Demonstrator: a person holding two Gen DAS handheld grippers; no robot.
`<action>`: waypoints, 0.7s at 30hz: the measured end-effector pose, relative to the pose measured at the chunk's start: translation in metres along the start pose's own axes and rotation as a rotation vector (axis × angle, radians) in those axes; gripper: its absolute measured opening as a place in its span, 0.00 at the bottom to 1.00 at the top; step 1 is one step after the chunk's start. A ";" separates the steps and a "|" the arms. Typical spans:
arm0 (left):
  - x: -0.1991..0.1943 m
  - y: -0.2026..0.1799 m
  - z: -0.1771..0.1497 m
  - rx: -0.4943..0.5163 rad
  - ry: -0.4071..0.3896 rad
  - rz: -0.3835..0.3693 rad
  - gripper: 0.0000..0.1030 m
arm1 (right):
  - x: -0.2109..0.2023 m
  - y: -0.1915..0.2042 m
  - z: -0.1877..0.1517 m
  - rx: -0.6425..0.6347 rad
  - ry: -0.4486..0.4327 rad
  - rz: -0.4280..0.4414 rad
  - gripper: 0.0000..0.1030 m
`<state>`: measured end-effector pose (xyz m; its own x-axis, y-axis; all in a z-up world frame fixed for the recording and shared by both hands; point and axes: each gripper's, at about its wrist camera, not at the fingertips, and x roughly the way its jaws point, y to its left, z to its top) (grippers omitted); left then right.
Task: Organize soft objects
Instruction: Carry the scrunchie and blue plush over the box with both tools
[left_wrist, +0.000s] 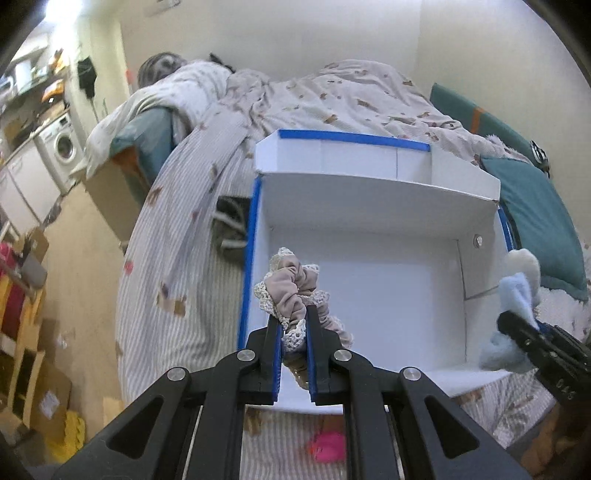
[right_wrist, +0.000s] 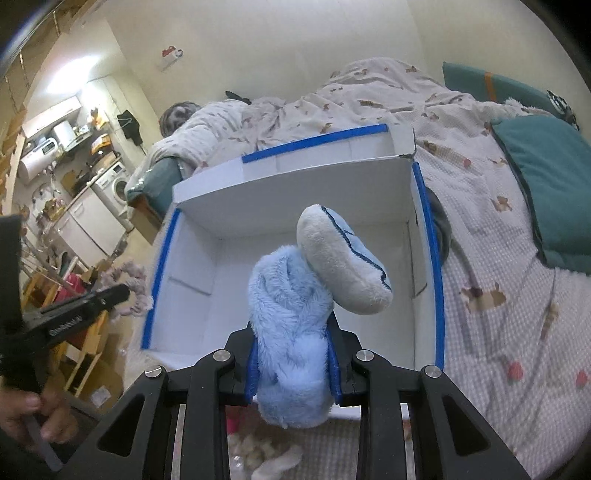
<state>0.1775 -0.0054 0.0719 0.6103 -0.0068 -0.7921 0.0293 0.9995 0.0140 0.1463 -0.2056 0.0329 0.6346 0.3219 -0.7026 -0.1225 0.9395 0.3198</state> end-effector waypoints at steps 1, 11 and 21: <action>0.005 -0.005 0.003 0.012 -0.002 0.001 0.10 | 0.006 -0.002 0.000 0.002 0.006 -0.005 0.30; 0.057 -0.028 -0.021 0.066 0.009 -0.001 0.10 | 0.044 -0.016 -0.014 0.012 0.092 -0.036 0.30; 0.078 -0.025 -0.033 0.027 0.056 -0.017 0.10 | 0.061 -0.016 -0.020 0.005 0.134 -0.060 0.30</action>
<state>0.1983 -0.0301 -0.0107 0.5642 -0.0216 -0.8254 0.0618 0.9980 0.0160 0.1719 -0.1991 -0.0278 0.5331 0.2784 -0.7989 -0.0834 0.9570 0.2778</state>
